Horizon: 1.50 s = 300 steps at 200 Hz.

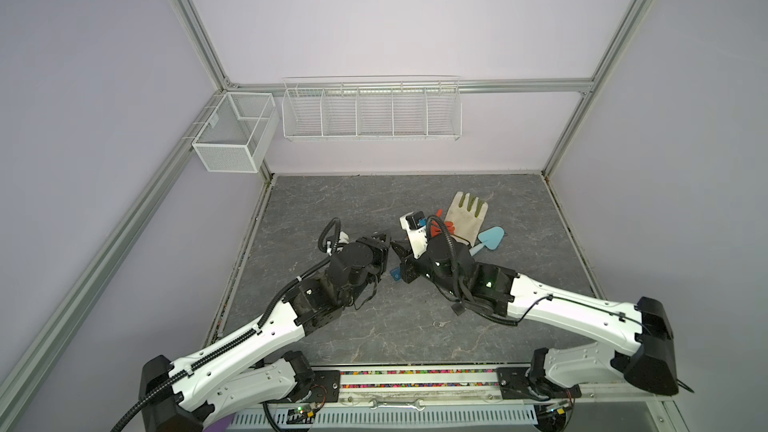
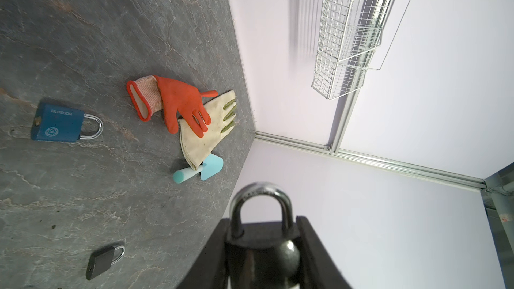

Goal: Unlock with the key

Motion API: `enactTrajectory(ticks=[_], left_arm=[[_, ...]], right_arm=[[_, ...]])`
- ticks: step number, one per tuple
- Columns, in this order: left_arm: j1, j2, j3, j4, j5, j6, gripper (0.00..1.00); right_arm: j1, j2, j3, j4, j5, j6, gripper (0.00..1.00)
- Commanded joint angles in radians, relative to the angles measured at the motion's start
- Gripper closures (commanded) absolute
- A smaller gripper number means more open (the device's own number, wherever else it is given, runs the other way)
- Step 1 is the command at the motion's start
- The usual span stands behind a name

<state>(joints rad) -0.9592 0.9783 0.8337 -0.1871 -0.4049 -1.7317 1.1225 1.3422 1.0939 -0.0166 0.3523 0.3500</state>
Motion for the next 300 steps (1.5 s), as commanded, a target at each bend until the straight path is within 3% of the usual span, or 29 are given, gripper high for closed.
enactTrajectory(ticks=[1, 66, 100, 138, 185, 248, 300], left_arm=[[0.004, -0.004, -0.014, 0.025, -0.030, -0.019, 0.59], [0.005, -0.009, -0.012, 0.019, -0.044, -0.022, 0.60], [0.004, -0.010, -0.013, 0.018, -0.045, -0.024, 0.67], [0.004, -0.017, -0.018, 0.021, -0.051, -0.015, 0.83], [0.005, -0.022, -0.031, 0.086, -0.028, 0.053, 1.00], [0.005, -0.034, -0.055, 0.113, 0.007, 0.099, 1.00], [0.005, -0.045, -0.076, 0.150, 0.023, 0.093, 1.00]], right_arm=[[-0.001, 0.009, -0.009, 0.061, -0.014, 0.009, 0.93], [-0.001, 0.007, -0.020, 0.067, -0.003, -0.002, 0.93], [0.000, 0.010, -0.017, 0.066, -0.006, -0.007, 0.93], [-0.005, -0.002, -0.017, 0.067, -0.038, 0.021, 0.93], [-0.051, -0.013, -0.020, 0.083, -0.190, 0.191, 0.94], [-0.107, -0.022, -0.017, 0.127, -0.349, 0.448, 0.94], [-0.140, -0.047, -0.024, 0.169, -0.416, 0.554, 0.94]])
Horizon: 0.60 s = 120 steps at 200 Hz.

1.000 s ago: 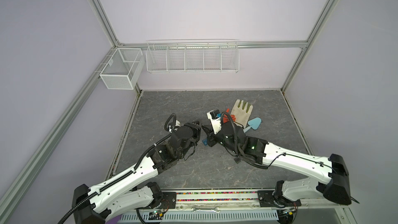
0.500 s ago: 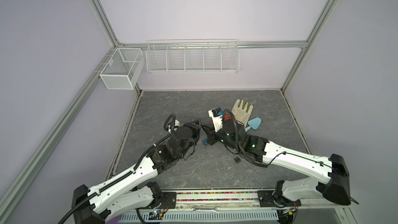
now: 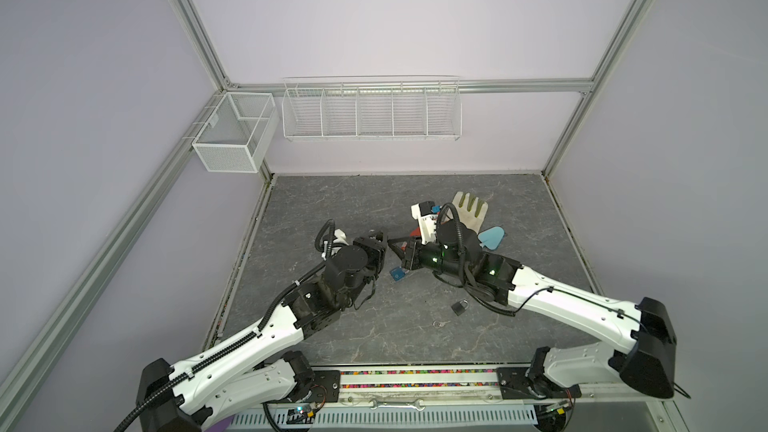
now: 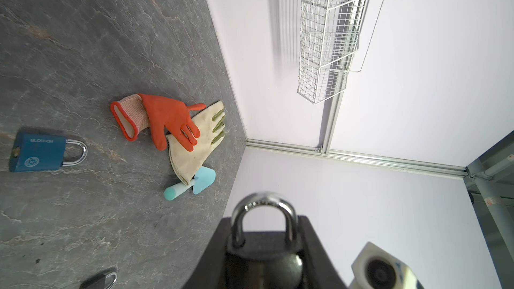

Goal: Unlock with the key

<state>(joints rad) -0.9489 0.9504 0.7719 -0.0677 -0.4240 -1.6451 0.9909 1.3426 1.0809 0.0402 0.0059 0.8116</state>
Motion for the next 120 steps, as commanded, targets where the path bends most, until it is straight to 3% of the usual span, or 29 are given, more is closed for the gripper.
enactTrajectory(ticks=[1, 45, 86, 120], left_arm=[[-0.005, -0.018, -0.013, 0.032, 0.042, 0.009, 1.00], [-0.004, -0.031, -0.015, 0.030, 0.031, 0.024, 1.00], [0.001, -0.037, 0.031, -0.002, 0.015, 0.098, 1.00], [0.030, -0.043, 0.074, -0.045, -0.002, 0.228, 1.00]], right_arm=[[-0.009, -0.047, -0.011, 0.113, -0.071, 0.095, 0.94], [-0.016, -0.051, -0.017, 0.137, -0.120, 0.176, 0.94], [-0.013, -0.059, 0.017, -0.009, -0.028, 0.040, 0.93], [-0.003, -0.086, 0.030, -0.172, 0.113, -0.114, 0.73]])
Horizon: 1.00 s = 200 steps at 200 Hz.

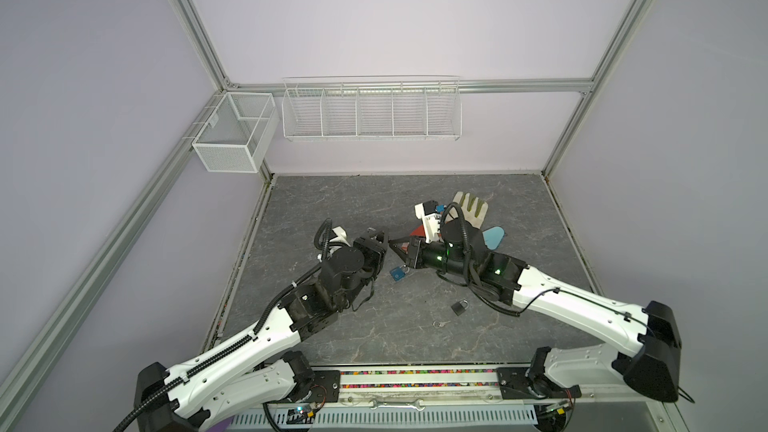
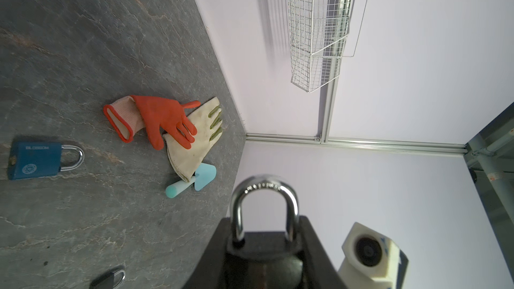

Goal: Unlock with the key

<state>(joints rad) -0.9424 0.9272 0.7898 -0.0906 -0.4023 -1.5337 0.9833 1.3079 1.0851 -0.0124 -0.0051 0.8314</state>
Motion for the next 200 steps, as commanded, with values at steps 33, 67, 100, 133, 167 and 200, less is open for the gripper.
enactTrajectory(ticks=[33, 67, 100, 133, 167, 200], left_arm=[[0.048, -0.024, 0.106, -0.128, -0.033, 0.370, 1.00], [0.048, -0.045, 0.105, -0.164, 0.025, 0.764, 1.00], [0.037, -0.058, -0.004, -0.033, 0.186, 1.133, 1.00], [-0.052, -0.086, -0.153, 0.204, 0.224, 1.427, 1.00], [-0.081, -0.087, -0.239, 0.346, 0.246, 1.586, 1.00], [-0.081, -0.073, -0.259, 0.388, 0.265, 1.617, 1.00]], right_arm=[[0.003, -0.099, 0.042, -0.261, 0.209, -0.260, 0.52], [-0.007, -0.133, 0.126, -0.445, 0.235, -0.410, 0.30], [-0.009, -0.067, 0.276, -0.644, 0.224, -0.479, 0.12], [-0.009, 0.021, 0.414, -0.770, 0.180, -0.491, 0.03], [-0.008, 0.124, 0.542, -0.893, 0.223, -0.488, 0.01], [0.001, 0.205, 0.624, -0.938, 0.233, -0.467, 0.03]])
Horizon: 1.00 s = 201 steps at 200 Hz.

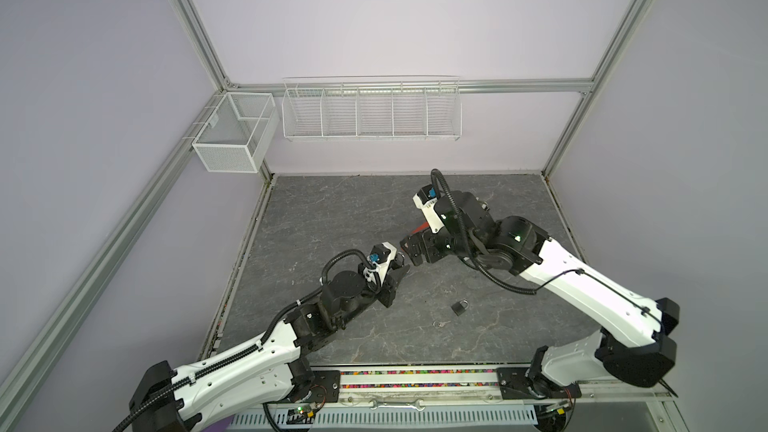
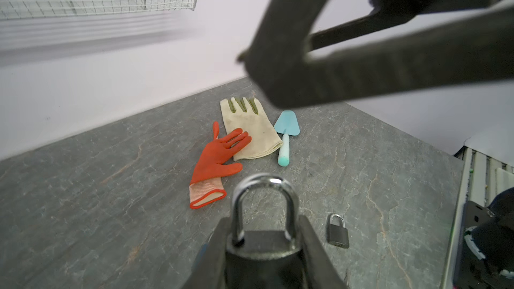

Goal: Unlock with the key

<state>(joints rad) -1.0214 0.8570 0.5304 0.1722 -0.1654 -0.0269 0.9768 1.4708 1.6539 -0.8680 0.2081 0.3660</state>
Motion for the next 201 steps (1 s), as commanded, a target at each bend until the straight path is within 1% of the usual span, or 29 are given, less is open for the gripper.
enactTrajectory(ticks=[1, 6, 32, 60, 90, 131, 165, 201], left_arm=[[-0.002, -0.002, 0.000, 0.125, 0.029, 0.111, 1.00], [-0.002, 0.000, 0.000, 0.127, 0.026, 0.111, 1.00], [-0.001, 0.002, -0.008, 0.137, 0.023, 0.113, 1.00], [-0.002, 0.000, -0.011, 0.136, 0.022, 0.115, 1.00], [-0.003, -0.010, -0.020, 0.148, 0.024, 0.115, 1.00], [-0.002, -0.011, -0.034, 0.155, 0.035, 0.127, 1.00], [-0.003, -0.010, -0.044, 0.186, 0.029, 0.118, 1.00], [-0.002, 0.010, -0.036, 0.194, 0.015, 0.109, 1.00]], right_arm=[[0.009, 0.045, 0.057, -0.082, 0.020, -0.001, 0.03], [0.013, 0.053, 0.069, -0.114, 0.020, -0.002, 0.03], [0.023, 0.098, 0.121, -0.147, 0.057, 0.002, 0.04], [0.024, 0.147, 0.181, -0.212, 0.125, 0.011, 0.05], [0.024, 0.167, 0.214, -0.262, 0.161, 0.009, 0.06], [0.010, 0.175, 0.253, -0.325, 0.128, -0.014, 0.10], [0.004, 0.155, 0.216, -0.328, 0.080, -0.046, 0.10], [0.003, 0.104, 0.159, -0.301, 0.058, -0.046, 0.11]])
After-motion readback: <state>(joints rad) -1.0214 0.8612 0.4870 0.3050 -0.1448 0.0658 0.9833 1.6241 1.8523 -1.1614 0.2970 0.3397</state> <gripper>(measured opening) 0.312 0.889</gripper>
